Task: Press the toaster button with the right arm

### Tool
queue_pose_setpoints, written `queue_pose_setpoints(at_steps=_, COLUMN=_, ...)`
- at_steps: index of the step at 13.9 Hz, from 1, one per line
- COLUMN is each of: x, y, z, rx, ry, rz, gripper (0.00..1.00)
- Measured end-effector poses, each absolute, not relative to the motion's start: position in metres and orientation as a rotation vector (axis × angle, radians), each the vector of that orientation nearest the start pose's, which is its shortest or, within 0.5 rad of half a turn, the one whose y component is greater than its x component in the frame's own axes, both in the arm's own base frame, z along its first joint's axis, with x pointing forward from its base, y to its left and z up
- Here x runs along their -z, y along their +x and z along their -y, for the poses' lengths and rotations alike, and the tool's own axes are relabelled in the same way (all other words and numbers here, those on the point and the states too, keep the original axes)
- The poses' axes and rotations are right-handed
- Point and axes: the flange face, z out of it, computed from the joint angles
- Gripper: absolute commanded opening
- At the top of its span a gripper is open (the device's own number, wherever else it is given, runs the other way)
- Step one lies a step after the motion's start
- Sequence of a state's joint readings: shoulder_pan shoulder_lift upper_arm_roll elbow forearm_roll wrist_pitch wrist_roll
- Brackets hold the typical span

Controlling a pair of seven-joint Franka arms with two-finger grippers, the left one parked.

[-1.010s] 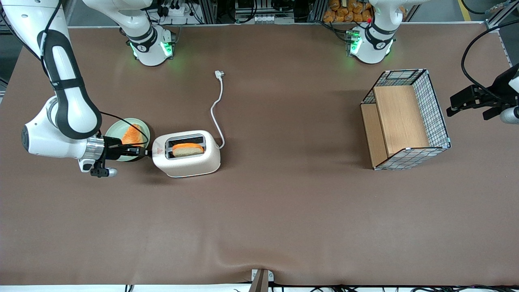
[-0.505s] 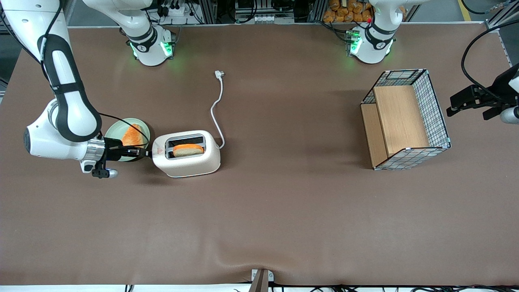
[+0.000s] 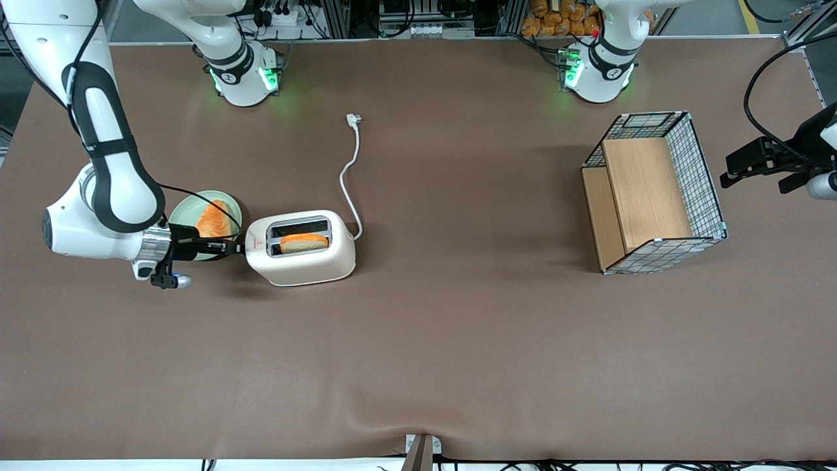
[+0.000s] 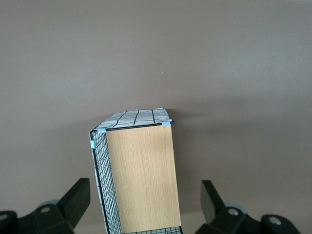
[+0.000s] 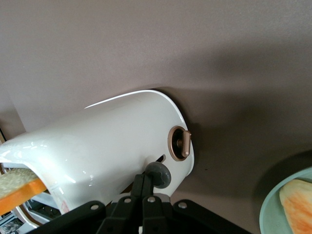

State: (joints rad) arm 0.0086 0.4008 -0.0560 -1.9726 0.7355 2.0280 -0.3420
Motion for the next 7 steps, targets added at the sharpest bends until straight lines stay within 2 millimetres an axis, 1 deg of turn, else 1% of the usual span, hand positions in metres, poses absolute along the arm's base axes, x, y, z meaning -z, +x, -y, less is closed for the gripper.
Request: queue_pose_setpoints(at_steps=7, x=-0.2418, y=0.5833, z=-0.0070, rx=-0.265, ry=-2.466, rz=-0.213, gripper=0.00)
